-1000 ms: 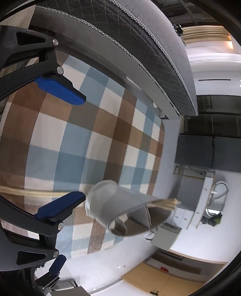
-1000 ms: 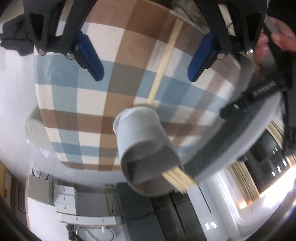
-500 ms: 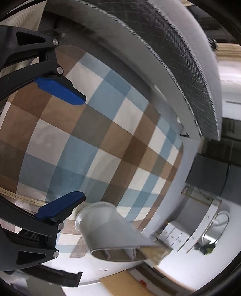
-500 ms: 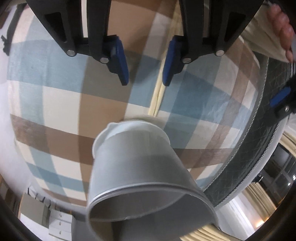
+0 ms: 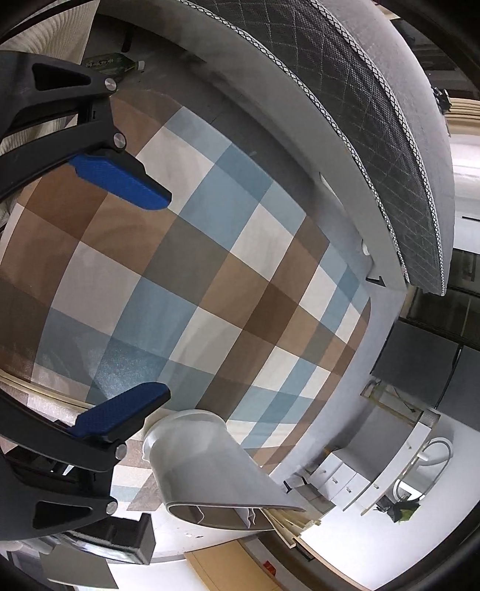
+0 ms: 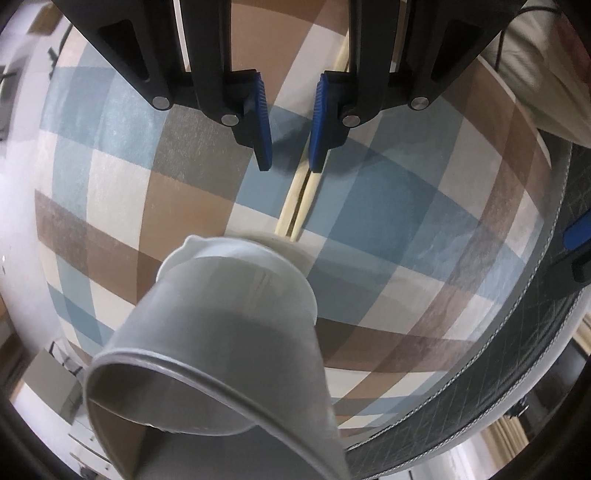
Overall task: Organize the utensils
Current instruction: 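Close the right tool on a chopstick and lift it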
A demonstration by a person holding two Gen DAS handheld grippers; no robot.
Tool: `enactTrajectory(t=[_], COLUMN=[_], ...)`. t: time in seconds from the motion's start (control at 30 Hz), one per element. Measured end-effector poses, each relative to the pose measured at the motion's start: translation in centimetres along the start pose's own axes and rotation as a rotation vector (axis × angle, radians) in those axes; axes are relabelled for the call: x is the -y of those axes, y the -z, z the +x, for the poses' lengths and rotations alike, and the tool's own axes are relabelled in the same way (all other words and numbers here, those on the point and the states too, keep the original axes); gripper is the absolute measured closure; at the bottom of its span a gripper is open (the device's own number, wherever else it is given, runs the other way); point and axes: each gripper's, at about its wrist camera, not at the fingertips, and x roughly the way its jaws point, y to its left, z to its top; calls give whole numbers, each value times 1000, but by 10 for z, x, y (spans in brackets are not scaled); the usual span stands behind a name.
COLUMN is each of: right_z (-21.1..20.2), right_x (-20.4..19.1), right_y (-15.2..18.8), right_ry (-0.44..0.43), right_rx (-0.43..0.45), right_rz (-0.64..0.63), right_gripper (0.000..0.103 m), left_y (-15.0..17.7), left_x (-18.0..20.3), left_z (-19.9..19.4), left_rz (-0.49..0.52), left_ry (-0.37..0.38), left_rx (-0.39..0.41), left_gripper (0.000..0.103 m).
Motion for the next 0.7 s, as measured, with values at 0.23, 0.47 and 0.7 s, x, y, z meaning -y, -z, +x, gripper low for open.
enactTrajectory(t=[0.23, 0.47, 0.7], right_z=[9, 16, 8], right_x=[-9, -15, -8], right_y=[-17, -29, -20], right_ry=[51, 53, -44], right_rx=[2, 47, 110], right_rz=[-39, -40, -9], right_gripper=[85, 86, 97], left_y=[-2, -2, 0], left_x=[-6, -7, -2], left_z=[5, 3, 8], left_rz=[-21, -11, 26], left_ry=[-5, -21, -62], left_rx=[-19, -14, -22], left_gripper=[11, 11, 11])
